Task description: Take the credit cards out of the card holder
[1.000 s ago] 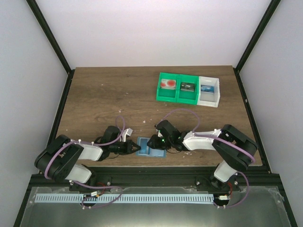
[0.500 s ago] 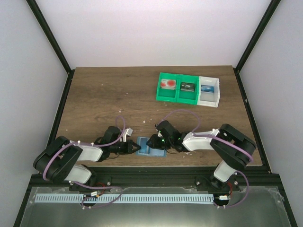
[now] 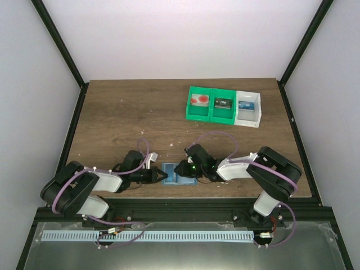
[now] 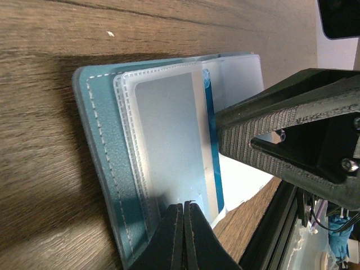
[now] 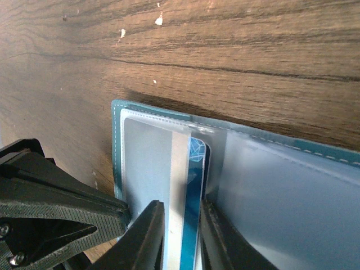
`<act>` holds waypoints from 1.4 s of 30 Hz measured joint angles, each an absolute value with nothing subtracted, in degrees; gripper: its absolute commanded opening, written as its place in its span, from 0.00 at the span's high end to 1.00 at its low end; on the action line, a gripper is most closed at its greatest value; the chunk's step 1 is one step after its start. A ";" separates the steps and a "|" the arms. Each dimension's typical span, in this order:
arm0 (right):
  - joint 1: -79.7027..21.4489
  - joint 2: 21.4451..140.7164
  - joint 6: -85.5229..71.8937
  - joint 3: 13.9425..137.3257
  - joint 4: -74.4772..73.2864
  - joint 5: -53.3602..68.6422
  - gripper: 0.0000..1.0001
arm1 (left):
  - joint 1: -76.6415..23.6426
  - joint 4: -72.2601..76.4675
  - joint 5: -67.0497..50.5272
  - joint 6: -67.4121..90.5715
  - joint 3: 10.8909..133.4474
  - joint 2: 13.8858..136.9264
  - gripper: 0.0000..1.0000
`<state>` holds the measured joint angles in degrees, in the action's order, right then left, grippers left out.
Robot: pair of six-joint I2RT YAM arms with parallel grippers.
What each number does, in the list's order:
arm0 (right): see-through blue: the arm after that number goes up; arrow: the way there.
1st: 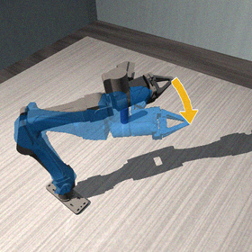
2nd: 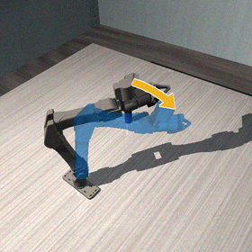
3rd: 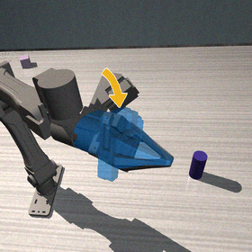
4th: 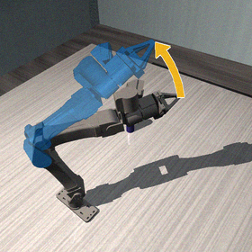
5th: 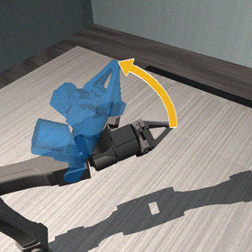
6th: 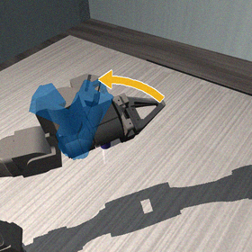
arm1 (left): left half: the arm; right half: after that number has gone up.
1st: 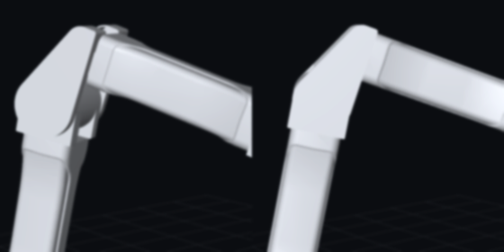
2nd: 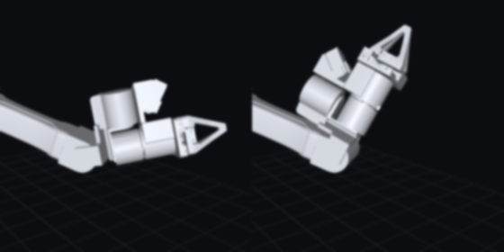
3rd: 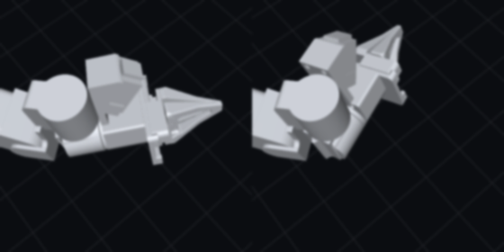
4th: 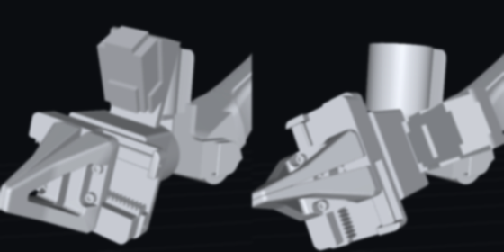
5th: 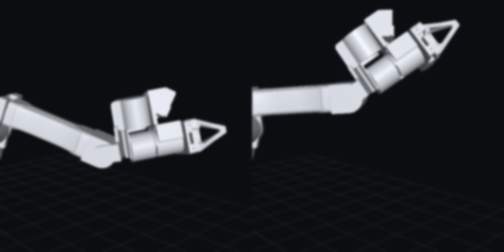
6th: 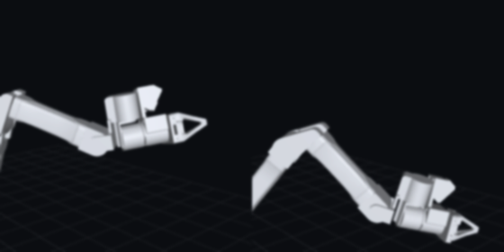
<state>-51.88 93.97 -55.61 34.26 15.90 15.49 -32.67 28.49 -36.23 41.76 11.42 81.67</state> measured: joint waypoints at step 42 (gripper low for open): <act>-47.83 79.75 -55.88 21.98 21.98 19.38 1.00 | -32.77 24.91 -33.28 41.67 10.15 78.24 0.90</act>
<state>-47.83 79.75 -55.88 21.98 21.98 19.38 -32.77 24.91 -33.28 41.67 10.15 78.24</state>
